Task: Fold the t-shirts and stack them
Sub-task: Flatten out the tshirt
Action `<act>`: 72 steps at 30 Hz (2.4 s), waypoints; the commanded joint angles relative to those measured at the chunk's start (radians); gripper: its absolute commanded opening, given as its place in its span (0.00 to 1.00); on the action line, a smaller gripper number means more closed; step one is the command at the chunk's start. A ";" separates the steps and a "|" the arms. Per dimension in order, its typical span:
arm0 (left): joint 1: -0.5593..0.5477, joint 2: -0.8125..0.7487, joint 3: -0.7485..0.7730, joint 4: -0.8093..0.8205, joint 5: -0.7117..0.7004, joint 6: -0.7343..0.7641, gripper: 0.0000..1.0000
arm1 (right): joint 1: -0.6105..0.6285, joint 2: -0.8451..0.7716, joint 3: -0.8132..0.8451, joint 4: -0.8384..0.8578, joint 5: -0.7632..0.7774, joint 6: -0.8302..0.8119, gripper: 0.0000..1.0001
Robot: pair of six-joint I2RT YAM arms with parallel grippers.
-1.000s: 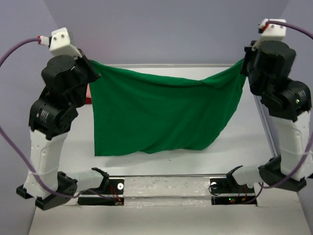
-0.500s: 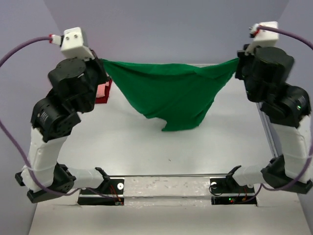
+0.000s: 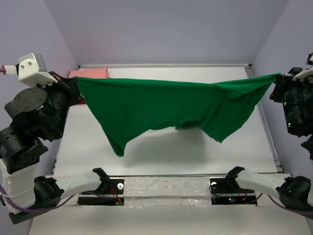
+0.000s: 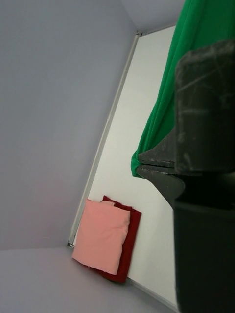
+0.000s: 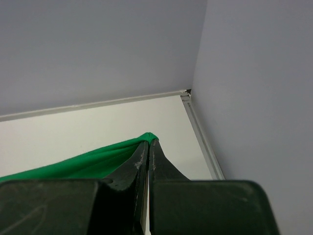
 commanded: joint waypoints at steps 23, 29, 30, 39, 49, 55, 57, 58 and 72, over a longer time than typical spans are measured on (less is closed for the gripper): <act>-0.072 0.063 -0.048 0.068 -0.121 0.016 0.00 | 0.039 0.162 0.044 0.138 0.125 -0.146 0.00; -0.075 0.018 -0.073 0.006 -0.110 -0.054 0.00 | 0.039 0.082 0.013 0.030 0.114 -0.057 0.00; -0.074 0.015 -0.071 -0.007 -0.110 -0.059 0.00 | 0.039 0.076 0.009 0.027 0.115 -0.054 0.00; -0.075 0.039 -0.086 0.022 -0.133 -0.016 0.00 | 0.039 0.119 0.042 0.038 0.114 -0.063 0.00; -0.005 0.237 -0.108 0.263 -0.106 0.140 0.00 | -0.040 0.393 0.191 0.113 -0.020 -0.068 0.00; 0.263 0.387 -0.042 0.322 0.184 0.149 0.00 | -0.275 0.640 0.355 0.053 -0.289 0.058 0.00; 0.335 0.468 0.011 0.307 0.248 0.162 0.00 | -0.363 0.706 0.390 0.053 -0.404 0.080 0.00; 0.355 0.492 0.036 0.301 0.260 0.160 0.00 | -0.390 0.731 0.391 0.050 -0.424 0.087 0.00; 0.509 0.744 0.168 0.391 0.324 0.206 0.00 | -0.568 1.028 0.552 0.057 -0.754 0.123 0.00</act>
